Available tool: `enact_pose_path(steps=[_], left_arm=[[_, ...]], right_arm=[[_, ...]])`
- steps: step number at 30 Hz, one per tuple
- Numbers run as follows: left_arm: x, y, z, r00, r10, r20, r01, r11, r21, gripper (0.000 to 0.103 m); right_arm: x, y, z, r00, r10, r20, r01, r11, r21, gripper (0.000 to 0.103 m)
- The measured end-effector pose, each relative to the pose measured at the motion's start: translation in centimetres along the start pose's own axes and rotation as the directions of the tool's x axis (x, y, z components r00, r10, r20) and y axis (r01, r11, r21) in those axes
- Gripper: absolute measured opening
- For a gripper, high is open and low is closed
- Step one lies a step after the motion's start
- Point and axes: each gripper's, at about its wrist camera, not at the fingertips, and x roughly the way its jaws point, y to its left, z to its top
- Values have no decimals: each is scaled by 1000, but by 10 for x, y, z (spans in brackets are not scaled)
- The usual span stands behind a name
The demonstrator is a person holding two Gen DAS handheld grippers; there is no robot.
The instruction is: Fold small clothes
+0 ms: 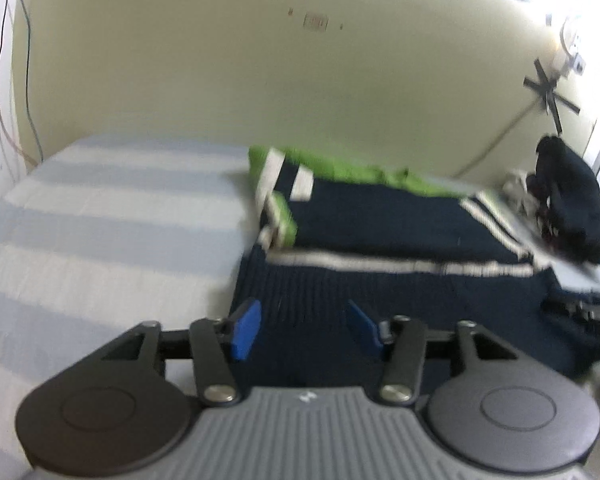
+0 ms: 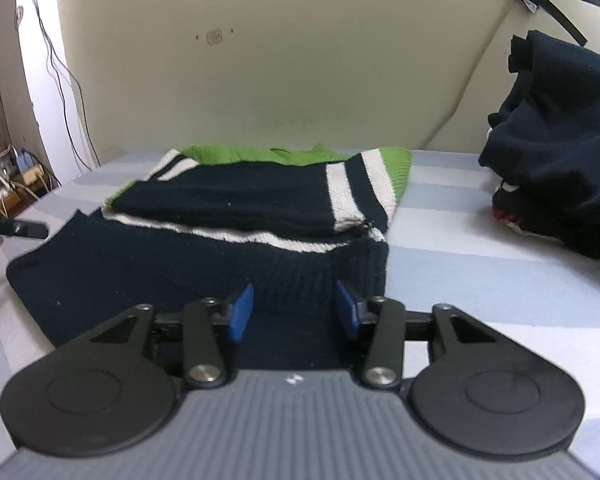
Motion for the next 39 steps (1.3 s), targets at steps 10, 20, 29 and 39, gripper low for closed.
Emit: enact_pose_path(steps=[10,20,29,39], left_arm=[[55,-14,-10,997,68,24,-70,995,72,63],[60,-24,-13,997,72,5,-72,990,121,83],[68,-30,-12,998,48,-34,-42,988,151,103],[69,-32,-14,998,54,-31,-48,986,161,103]], right_arm=[[8,-14,-1,998,53,22,-55,993,106,49],[9,-16,-3,998,60,27,-63,991,118,51],[8,-16,-2,998,62,28,-65,991,118,51],[8,-17,-3,998,62,29,-65,991,118,51]])
